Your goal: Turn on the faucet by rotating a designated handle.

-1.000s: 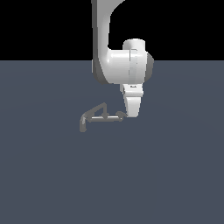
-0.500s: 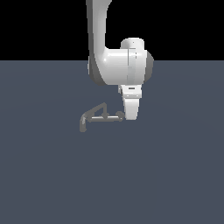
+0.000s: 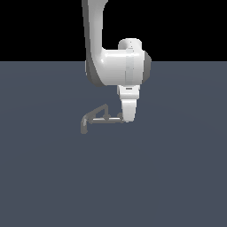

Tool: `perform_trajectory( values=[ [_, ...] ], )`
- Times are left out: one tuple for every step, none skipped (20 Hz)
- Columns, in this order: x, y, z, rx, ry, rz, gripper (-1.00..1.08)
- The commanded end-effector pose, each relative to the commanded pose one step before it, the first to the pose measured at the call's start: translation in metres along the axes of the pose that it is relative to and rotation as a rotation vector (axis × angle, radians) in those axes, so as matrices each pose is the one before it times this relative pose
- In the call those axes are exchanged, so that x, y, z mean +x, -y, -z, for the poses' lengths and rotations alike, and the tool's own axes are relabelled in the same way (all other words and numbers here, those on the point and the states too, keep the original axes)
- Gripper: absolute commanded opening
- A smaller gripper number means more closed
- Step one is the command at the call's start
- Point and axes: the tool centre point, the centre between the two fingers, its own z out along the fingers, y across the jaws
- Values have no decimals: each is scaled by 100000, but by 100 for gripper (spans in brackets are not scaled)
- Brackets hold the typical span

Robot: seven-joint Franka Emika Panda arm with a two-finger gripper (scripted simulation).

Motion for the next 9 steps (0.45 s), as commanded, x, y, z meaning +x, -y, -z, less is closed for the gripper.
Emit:
perform_trajectory(
  values=[
    [-2195,734,70,411,773,2359,-100],
    [-576,280,20,64,159,492,-100],
    [-569,277,19,64,157,486,-100],
    [-565,275,19,63,156,484,-100],
    [-559,273,19,63,154,479,-100],
    [-555,271,19,63,153,477,-100],
    [-546,269,19,62,149,468,-100],
    [-541,267,19,62,147,466,-100],
    [0,0,0,0,0,0,-100]
  ],
)
